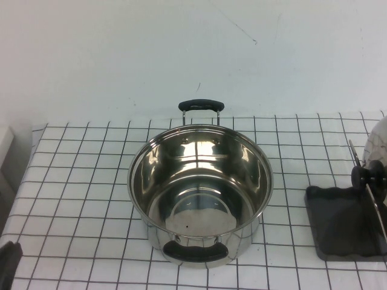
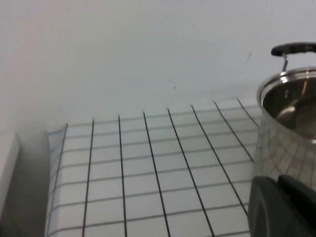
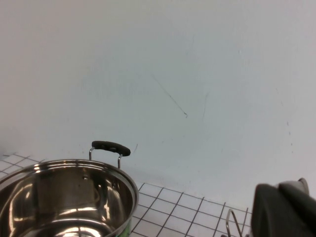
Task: Put pot lid on rack
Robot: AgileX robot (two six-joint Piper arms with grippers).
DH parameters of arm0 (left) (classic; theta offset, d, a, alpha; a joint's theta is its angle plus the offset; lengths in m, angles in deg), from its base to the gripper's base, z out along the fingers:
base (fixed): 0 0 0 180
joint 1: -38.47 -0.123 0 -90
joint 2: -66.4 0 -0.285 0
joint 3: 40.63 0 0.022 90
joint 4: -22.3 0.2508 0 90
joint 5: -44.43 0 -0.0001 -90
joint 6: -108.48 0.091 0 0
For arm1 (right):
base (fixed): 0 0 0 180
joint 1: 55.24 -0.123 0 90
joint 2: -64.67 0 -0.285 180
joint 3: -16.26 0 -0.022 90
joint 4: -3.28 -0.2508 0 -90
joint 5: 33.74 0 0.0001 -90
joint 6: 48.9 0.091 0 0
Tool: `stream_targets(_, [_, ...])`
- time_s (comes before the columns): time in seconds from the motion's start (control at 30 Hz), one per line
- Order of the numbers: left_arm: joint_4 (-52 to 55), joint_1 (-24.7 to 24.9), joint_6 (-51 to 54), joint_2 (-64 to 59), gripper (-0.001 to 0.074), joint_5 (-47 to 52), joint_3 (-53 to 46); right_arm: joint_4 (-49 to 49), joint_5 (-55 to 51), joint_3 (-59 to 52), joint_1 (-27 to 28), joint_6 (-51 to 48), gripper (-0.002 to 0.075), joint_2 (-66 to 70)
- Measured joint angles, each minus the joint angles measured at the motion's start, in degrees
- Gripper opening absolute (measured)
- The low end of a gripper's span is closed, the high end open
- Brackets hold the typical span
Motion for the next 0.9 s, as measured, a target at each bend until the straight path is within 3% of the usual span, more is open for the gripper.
stream_targets(0.27, [-0.1,0.0,0.0,0.0,-0.0001,-2.1,-6.3,0.0,0.0,0.0,0.0,0.0,0.0000,0.0])
stream_targets(0.6, [-0.1,0.0,0.4,0.0,-0.0001,-3.0,-6.7,-0.1,0.0,0.0,0.0,0.4,0.0000,0.0])
stream_targets(0.8, [-0.1,0.0,0.5,0.0,-0.0001,-3.0,-6.7,0.1,6.2,-4.1,0.0,2.1,-0.0001,0.0])
stream_targets(0.9, [-0.1,0.0,0.5,0.0,-0.0001,-3.0,-6.7,0.1,10.1,-7.1,0.0,-1.5,-0.0001,0.0])
